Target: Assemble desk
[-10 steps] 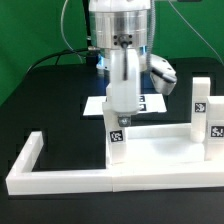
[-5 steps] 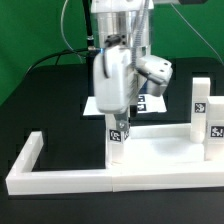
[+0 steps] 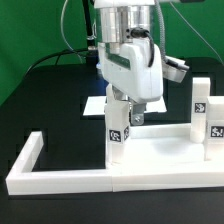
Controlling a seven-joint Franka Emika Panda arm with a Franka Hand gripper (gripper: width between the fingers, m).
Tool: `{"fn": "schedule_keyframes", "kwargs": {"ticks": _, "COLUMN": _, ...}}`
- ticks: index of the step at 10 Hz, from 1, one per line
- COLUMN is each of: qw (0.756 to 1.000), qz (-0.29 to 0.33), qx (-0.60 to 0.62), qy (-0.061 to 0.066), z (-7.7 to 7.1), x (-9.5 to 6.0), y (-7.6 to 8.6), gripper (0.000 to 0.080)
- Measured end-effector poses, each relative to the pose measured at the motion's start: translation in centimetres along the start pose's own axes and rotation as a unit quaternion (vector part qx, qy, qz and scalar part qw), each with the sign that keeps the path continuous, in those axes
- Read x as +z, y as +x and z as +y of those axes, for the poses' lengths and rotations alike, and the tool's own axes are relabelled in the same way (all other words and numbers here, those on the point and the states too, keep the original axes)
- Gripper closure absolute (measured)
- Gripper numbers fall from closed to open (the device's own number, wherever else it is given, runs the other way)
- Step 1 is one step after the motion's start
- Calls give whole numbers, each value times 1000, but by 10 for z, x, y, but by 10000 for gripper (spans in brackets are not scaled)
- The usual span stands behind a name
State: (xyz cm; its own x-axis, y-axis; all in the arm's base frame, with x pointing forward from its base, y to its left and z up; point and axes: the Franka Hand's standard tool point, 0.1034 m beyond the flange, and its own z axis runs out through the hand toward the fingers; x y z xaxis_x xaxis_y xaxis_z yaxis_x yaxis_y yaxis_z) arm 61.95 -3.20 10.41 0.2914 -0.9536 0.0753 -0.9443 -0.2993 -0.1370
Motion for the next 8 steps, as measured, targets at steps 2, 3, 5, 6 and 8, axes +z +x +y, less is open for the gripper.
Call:
{"fn": "schedule_keyframes", "kwargs": {"ticks": 2, "qw": 998, "qz": 2, "qx": -61, "qy": 1, "z": -1, "x": 0, "y": 2, "gripper": 151}}
{"fn": "schedule_keyframes", "kwargs": {"ticks": 3, "qw": 992, "qz": 5, "qx": -122, "qy": -2, "z": -2, "x": 0, "y": 3, "gripper": 151}}
{"fn": "schedule_keyframes", "kwargs": {"ticks": 5, "qw": 968, "qz": 13, "qx": -250, "qy": -10, "z": -10, "x": -5, "y": 8, "gripper": 151}}
{"fn": "schedule_keyframes", "kwargs": {"ticks": 6, "qw": 960, "qz": 15, "qx": -280, "qy": -8, "z": -15, "x": -7, "y": 12, "gripper": 151}}
{"fn": "schedule_keyframes", "kwargs": {"ticks": 8, "qw": 962, "qz": 15, "qx": -274, "qy": -9, "z": -12, "x": -5, "y": 12, "gripper": 279}}
